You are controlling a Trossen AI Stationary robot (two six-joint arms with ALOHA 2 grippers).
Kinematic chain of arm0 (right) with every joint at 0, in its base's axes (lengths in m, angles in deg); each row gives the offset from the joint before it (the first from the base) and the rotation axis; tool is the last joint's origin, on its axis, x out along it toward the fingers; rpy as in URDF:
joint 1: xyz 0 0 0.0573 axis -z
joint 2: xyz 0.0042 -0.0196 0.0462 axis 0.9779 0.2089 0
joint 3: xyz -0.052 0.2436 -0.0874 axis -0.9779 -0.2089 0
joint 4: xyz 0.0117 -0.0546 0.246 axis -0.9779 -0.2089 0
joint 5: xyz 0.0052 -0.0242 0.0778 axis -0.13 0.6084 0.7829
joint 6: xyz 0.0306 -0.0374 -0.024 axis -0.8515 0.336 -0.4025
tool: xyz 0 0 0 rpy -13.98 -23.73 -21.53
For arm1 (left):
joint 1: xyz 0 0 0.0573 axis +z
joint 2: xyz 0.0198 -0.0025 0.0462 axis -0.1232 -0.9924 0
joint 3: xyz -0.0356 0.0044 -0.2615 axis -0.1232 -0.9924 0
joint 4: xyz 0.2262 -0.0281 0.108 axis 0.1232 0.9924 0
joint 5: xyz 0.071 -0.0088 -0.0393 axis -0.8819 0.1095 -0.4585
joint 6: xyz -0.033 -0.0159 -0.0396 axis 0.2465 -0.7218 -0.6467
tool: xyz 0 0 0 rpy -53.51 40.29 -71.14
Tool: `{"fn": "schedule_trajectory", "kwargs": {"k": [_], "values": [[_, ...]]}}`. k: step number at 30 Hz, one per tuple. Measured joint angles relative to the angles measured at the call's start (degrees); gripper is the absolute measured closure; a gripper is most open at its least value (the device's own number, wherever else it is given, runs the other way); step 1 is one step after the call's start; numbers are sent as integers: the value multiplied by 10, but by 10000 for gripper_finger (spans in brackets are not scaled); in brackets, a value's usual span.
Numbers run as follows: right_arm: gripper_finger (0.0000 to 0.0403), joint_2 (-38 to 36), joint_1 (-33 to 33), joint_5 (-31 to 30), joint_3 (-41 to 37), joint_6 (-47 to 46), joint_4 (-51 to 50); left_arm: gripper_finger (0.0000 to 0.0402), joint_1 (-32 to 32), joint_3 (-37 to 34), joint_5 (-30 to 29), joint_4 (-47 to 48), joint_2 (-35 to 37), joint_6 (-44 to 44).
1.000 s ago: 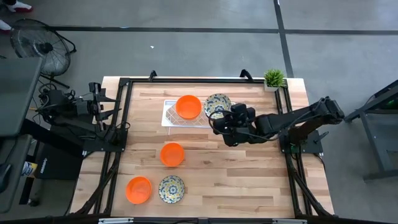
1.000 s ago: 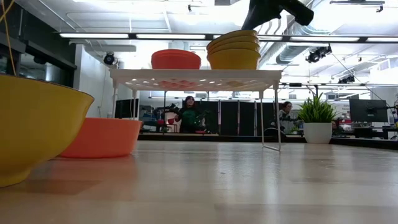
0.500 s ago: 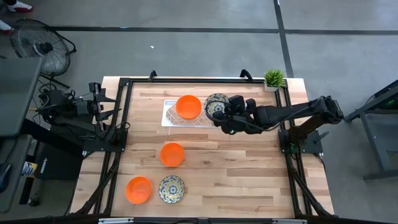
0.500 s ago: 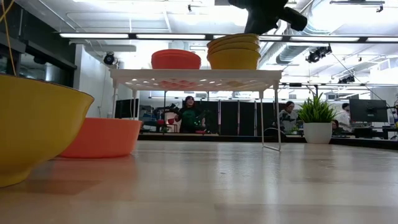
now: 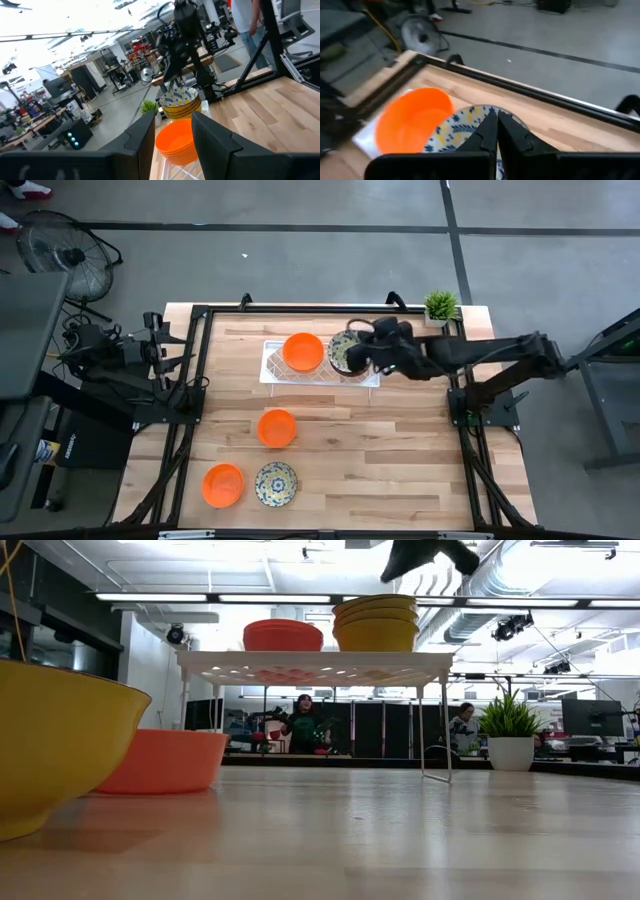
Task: Pick & Place Mini bowls
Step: Stack the orange bowl on top of the other orange bowls on the shelf
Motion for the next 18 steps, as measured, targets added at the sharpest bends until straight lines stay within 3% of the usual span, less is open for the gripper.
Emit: {"fn": "schedule_trajectory", "kwargs": {"k": [11, 18], "values": [[403, -66, -33, 150, 0, 0, 9, 277, 0, 0, -23, 4, -2, -81], [403, -91, -69, 173, 0, -50, -100, 277, 0, 0, 11, 71, -32, -170]]}}
